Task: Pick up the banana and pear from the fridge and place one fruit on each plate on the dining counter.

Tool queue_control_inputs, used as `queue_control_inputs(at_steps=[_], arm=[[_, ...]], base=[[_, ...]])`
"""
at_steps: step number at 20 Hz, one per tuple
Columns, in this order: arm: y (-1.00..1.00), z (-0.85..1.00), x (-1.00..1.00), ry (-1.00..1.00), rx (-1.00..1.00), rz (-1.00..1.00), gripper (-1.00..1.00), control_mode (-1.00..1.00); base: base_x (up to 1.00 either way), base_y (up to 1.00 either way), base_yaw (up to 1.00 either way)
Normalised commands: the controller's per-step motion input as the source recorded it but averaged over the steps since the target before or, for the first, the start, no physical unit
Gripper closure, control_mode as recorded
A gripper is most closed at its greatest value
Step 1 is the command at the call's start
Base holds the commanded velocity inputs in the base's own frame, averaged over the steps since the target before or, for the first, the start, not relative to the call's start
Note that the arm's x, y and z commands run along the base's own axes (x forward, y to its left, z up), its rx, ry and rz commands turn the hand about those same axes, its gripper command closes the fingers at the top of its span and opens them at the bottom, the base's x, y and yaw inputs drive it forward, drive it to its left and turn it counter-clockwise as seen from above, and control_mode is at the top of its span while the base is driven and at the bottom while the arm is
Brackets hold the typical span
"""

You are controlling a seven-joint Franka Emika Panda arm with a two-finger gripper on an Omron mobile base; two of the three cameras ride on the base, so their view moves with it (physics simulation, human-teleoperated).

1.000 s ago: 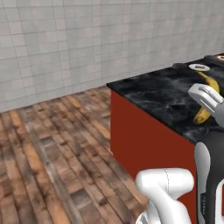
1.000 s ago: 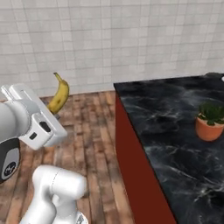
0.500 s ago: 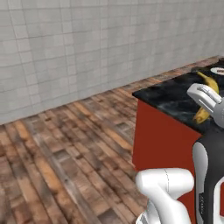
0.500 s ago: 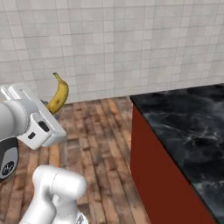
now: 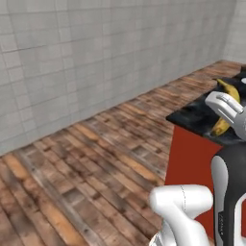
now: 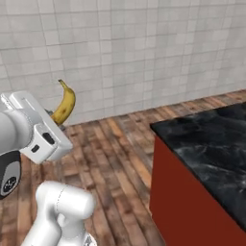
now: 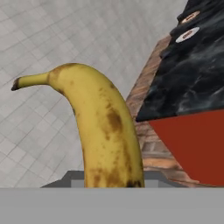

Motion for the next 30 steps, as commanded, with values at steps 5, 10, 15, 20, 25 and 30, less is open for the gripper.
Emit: queue_control_inputs(at_steps=[5,10,15,20,25,30], arm=[[0.00,0.00,0.00,0.00,0.00,0.00,1.00,1.00],[0.00,0.00,0.00,0.00,0.00,0.00,1.00,1.00],[0.00,0.00,0.00,0.00,0.00,0.00,1.00,1.00],[0.00,0.00,0.00,0.00,0.00,0.00,1.00,1.00],[0.00,0.00,0.00,0.00,0.00,0.00,1.00,1.00],[0.00,0.00,0.00,0.00,0.00,0.00,1.00,1.00]], base=[[1.00,0.71,-0.46],[1.00,0.74,-0.49],[1.00,0.73,-0.49],[1.00,0.73,-0.49],[1.00,0.75,-0.49],[1.00,0.71,-0.46]])
